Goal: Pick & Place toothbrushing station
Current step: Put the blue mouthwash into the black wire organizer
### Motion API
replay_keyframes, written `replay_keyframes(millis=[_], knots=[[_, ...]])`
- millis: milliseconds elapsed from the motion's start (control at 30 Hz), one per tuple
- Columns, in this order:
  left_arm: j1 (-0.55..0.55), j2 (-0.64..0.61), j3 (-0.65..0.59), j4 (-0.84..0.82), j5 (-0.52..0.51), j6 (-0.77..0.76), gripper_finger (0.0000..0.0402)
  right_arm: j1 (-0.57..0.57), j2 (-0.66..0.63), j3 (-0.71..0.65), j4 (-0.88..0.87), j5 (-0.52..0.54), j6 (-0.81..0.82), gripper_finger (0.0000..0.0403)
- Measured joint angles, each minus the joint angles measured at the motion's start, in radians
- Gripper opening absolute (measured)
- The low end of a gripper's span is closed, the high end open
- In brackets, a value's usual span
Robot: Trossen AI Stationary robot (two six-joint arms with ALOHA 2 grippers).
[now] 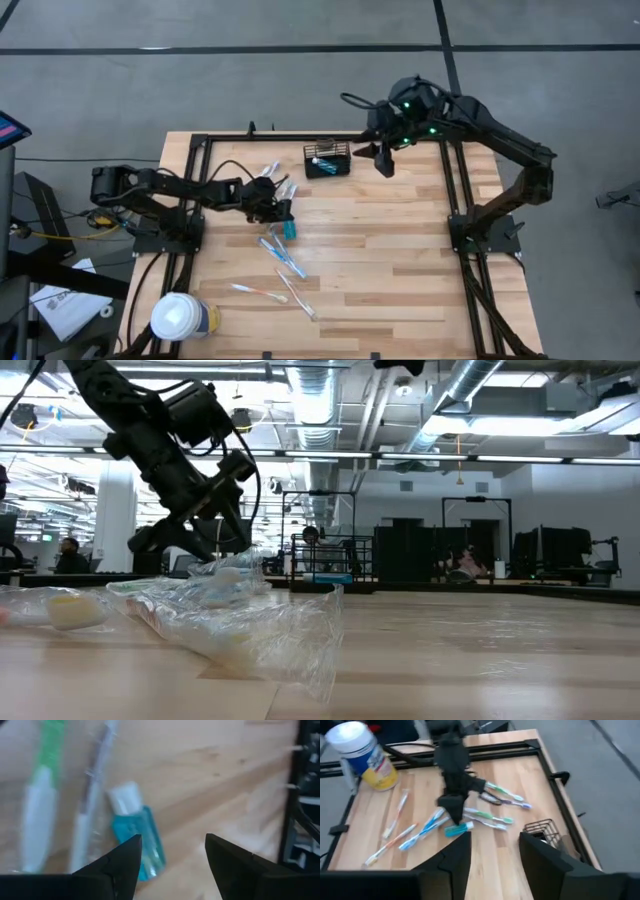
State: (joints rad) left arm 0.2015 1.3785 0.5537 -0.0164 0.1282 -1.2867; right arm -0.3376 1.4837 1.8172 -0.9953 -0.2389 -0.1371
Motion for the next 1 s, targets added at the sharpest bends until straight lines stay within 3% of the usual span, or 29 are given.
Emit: replay_keyframes(millis=[267, 467, 800, 1000], knots=[[0.059, 0.011, 0.001, -0.025, -0.023, 0.027, 0.0214, 0.0, 0.009, -0.009, 0.012, -0.032, -0.031, 0.0148], [0.062, 0.134, 0.036, -0.023, 0.067, 0.067, 0.0214, 0.0, 0.008, -0.009, 0.028, -0.049, -0.029, 0.0142], [0.111, 0.289, 0.183, -0.021, 0.066, 0.134, 0.0214, -0.006, 0.008, -0.009, 0.039, -0.05, -0.008, 0.0142], [0.133, 0.339, 0.222, -0.016, 0.12, 0.174, 0.0214, -0.005, 0.008, -0.009, 0.042, -0.05, -0.002, 0.0135]])
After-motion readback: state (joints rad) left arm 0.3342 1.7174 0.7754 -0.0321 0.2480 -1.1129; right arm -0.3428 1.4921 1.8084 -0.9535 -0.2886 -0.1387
